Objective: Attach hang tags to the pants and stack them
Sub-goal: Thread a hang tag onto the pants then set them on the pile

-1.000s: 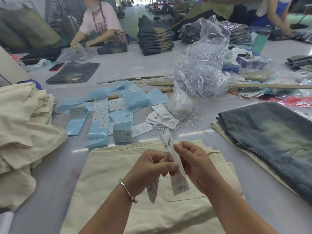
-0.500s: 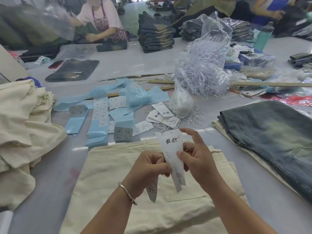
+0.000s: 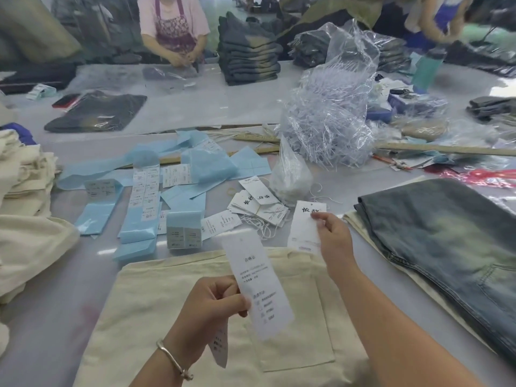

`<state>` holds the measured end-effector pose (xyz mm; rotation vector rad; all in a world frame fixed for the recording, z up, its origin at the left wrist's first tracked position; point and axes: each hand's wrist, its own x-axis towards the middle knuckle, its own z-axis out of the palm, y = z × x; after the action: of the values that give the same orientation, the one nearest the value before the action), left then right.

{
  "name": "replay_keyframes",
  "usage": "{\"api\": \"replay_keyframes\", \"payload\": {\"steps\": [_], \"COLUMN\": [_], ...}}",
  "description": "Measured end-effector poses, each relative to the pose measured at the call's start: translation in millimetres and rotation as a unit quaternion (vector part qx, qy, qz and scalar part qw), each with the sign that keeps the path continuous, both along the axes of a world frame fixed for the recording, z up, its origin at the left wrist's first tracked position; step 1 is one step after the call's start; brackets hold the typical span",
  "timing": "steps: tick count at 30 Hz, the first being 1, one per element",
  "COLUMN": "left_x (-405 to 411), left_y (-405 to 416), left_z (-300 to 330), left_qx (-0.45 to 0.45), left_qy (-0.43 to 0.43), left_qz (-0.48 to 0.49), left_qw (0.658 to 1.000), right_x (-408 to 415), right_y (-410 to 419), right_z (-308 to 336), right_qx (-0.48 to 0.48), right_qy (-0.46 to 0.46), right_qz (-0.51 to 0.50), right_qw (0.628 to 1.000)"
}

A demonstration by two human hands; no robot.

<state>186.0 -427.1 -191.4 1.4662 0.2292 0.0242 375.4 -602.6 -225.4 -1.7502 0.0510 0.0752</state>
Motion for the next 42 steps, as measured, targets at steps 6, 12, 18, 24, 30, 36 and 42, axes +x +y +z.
{"api": "replay_keyframes", "payload": {"steps": [6, 12, 18, 24, 30, 36, 42], "left_x": [7, 18, 20, 11, 0, -20, -37], "left_y": [13, 20, 11, 5, -16, -26, -25], "left_z": [-9, -16, -13, -10, -4, 10, 30], "left_qx": [-0.005, 0.001, 0.041, 0.113, 0.112, 0.101, 0.067], "left_qy": [0.011, 0.026, 0.021, 0.029, 0.036, 0.058, 0.060], "left_qz": [0.026, 0.044, 0.050, 0.078, 0.058, -0.016, 0.001], "left_qw": [1.000, 0.999, 0.998, 0.990, 0.991, 0.993, 0.996], "right_x": [35, 22, -1, -87, -133, -149, -153], "right_y": [19, 14, 20, 32, 32, 21, 8], "right_z": [-25, -40, -23, 34, 54, 47, 50], "right_qx": [-0.071, -0.251, -0.293, -0.071, 0.008, -0.025, 0.005], "right_qy": [0.164, 0.021, 0.014, -0.026, 0.118, 0.107, 0.049], "right_qz": [0.037, 0.068, 0.166, 0.248, 0.292, 0.245, 0.224], "right_qw": [0.983, 0.965, 0.942, 0.966, 0.949, 0.963, 0.973]}}
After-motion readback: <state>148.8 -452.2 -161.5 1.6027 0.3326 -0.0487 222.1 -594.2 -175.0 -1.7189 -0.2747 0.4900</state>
